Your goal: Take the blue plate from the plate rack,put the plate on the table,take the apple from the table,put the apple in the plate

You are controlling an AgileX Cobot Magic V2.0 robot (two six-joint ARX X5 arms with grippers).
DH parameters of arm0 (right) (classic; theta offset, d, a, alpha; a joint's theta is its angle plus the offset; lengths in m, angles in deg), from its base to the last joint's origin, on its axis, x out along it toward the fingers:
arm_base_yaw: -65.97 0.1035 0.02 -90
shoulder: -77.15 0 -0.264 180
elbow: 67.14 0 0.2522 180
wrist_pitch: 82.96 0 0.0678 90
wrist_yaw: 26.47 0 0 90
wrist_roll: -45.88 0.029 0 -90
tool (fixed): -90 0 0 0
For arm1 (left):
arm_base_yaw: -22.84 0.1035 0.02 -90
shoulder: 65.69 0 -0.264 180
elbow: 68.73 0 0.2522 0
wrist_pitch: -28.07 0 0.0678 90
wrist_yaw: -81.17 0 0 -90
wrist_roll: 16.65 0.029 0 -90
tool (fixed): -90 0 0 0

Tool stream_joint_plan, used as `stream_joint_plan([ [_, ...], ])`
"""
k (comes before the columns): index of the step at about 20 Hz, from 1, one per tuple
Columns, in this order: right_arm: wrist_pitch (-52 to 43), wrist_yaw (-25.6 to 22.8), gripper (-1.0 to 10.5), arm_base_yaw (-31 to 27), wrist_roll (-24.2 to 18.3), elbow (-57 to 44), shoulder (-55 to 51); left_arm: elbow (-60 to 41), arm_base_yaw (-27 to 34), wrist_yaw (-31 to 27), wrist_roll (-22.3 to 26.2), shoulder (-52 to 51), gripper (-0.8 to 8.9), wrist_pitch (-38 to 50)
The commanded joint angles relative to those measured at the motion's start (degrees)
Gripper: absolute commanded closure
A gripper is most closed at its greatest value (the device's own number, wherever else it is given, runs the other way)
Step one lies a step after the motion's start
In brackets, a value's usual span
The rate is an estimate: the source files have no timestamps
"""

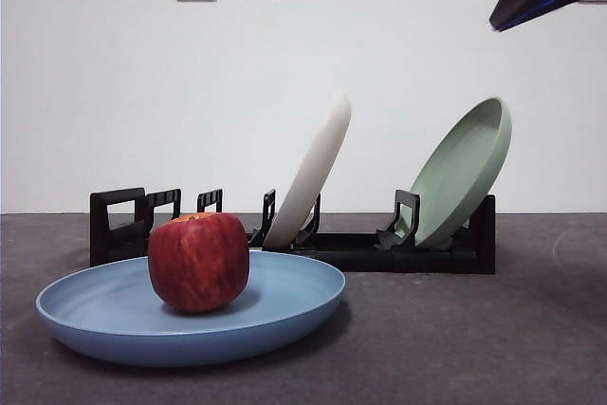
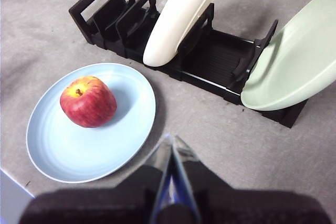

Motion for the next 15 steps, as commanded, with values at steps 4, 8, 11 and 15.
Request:
stream_joint_plan([
  [4,-0.3,0.0,9.6,0.0,0.4,-0.3,-0.1,-2.7,0.5,2.7,0.8,-0.2,8.15,-1.6],
  [8,-0.3,0.0,9.6,0.0,0.4,-0.3,-0.1,-2.6,0.5,4.0,-0.5,-0.2,8.15,-2.0],
  [11,-0.3,0.0,9.6,0.0,0.4,-0.3,-0.1,-2.6,0.5,3.9,-0.4,-0.2,8.15,-2.0],
  [15,-0.3,0.0,9.6,0.0,0.4,-0.3,-0.1,-2.6,0.5,3.9,-0.4,-0.2,8.15,-2.0],
])
